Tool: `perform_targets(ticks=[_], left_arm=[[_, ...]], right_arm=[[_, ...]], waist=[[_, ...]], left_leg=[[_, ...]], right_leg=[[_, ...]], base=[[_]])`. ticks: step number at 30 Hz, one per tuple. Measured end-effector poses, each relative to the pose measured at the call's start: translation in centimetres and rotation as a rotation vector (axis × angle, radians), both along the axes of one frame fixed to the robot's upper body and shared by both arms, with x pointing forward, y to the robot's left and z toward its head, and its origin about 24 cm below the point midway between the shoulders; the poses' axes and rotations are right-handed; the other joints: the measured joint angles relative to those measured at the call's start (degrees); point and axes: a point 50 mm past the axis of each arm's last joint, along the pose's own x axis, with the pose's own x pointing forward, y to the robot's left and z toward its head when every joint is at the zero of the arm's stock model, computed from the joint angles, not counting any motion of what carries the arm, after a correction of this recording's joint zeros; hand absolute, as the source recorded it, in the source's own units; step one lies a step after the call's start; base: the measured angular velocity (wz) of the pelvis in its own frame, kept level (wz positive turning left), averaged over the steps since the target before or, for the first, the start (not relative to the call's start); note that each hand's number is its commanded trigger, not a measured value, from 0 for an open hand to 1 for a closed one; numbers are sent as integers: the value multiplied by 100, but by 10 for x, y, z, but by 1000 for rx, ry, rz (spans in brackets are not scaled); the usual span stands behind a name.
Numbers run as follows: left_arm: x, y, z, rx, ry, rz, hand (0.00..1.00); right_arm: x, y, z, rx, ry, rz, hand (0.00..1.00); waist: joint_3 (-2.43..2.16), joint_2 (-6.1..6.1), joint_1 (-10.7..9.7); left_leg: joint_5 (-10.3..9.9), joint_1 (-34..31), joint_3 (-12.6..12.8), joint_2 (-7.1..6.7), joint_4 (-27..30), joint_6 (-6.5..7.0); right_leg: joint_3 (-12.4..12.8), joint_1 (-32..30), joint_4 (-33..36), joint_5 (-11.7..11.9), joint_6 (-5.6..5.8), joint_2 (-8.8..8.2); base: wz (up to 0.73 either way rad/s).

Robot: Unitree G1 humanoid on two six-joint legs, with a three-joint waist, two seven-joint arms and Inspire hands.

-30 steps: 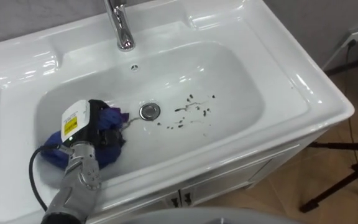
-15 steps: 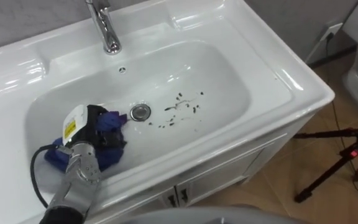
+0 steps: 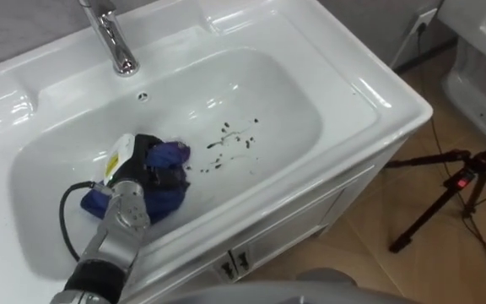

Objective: Wipe basin

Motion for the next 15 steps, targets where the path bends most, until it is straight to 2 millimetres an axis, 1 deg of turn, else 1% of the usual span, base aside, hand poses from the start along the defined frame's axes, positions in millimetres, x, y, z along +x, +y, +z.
perform_targets(ticks=[1, 3, 5, 7, 8, 10, 13, 15], left_arm=[[1, 0, 0, -1, 2, -1, 100], [2, -1, 0, -15, 4, 2, 100], [4, -3, 0, -21, 8, -4, 100], [4, -3, -1, -26, 8, -3, 100], [4, -2, 0, -25, 6, -1, 100], [6, -2, 1, -22, 3, -2, 100], [6, -3, 1, -65, 2, 26, 100], [9, -6, 1, -87, -2, 23, 100]], right_arm=[[-1, 0, 0, 1, 4, -1, 0], [-3, 1, 0, 3, 9, -4, 0], [-3, 1, 0, 2, 7, -7, 0], [-4, 1, 0, -6, 9, -8, 0], [-2, 0, 0, -14, 5, -7, 0], [-3, 0, 0, -19, 6, -8, 0], [-8, 0, 0, -23, 12, -26, 0], [-11, 1, 0, -20, 15, -34, 0]], waist=[[2, 2, -9], [9, 14, -102], [14, 22, -126], [19, 28, -161], [24, 40, -162], [28, 50, -222], [30, 56, -374], [31, 56, -522]], left_leg=[[0, -3, 1, 0, 4, 0], [0, -9, 5, 1, 13, 0], [0, -7, 20, -1, 18, 0], [0, 0, 72, -3, 18, 0], [0, -13, 143, -1, 18, 0], [0, -26, 163, 1, 5, 0], [-1, -25, 165, 3, -17, -1], [-1, -35, 170, 3, -22, -1]], right_leg=[[0, -1, 2, 0, 0, -1], [4, -2, -16, -1, -1, 0], [17, -2, -26, -5, -1, 0], [40, -61, -31, -23, 3, -1], [91, -109, -13, -23, 4, 7], [107, -134, -6, -19, 5, 13], [139, -132, -5, -17, 6, 20], [149, -113, 23, -16, 7, 20]], base=[[0], [0], [0], [-7], [-18], [-10], [0], [0]])
